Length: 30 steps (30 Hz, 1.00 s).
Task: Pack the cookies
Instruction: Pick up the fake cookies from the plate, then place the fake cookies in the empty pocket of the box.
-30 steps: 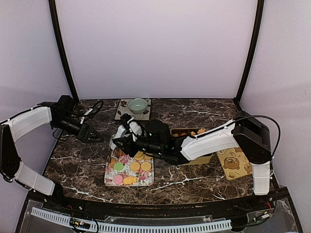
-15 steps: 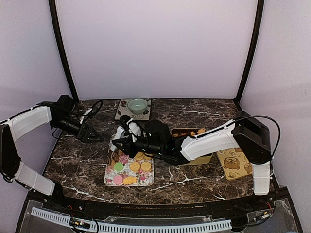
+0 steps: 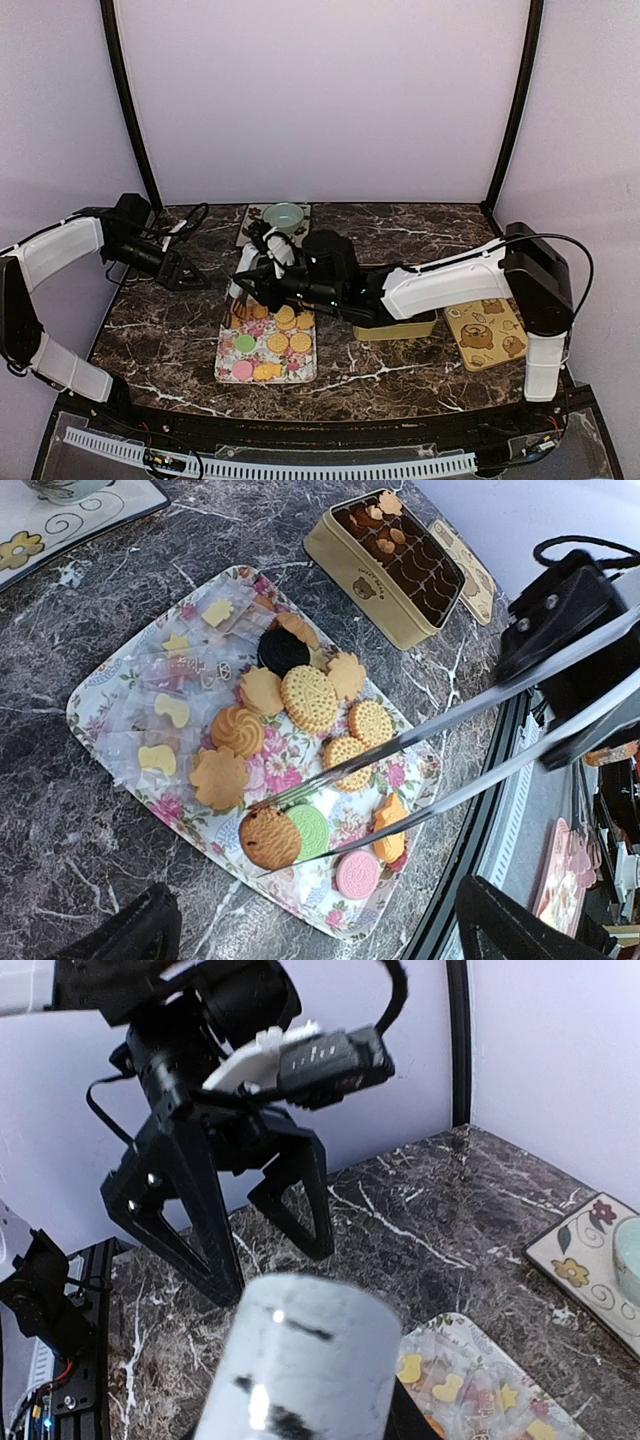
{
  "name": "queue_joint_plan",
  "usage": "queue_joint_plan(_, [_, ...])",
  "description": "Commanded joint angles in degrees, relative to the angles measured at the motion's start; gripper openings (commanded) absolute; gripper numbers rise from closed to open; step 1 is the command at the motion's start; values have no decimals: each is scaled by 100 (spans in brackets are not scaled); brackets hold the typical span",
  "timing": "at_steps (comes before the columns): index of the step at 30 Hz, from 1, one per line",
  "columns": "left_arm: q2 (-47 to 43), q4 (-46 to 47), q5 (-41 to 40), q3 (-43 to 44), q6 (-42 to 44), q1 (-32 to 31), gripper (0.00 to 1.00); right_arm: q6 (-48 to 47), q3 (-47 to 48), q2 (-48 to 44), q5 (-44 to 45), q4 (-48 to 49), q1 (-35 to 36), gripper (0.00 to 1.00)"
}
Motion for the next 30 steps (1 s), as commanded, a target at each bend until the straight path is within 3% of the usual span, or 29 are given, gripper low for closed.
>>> queue_joint_plan(1, [-76, -186, -15, 164, 119, 153, 98, -169, -145, -916, 187, 375, -213, 22])
queue_joint_plan(11, [94, -324, -203, 350, 132, 481, 99, -572, -2201, -3208, 1225, -122, -859, 22])
queue_joint_plan(21, [118, -299, -227, 338, 104, 561, 99, -750, -4073, -5781, 2341, -1458, -1735, 23])
queue_joint_plan(30, [149, -261, -211, 319, 68, 556, 99, -848, -4491, -6441, 2558, -1850, -2197, 24])
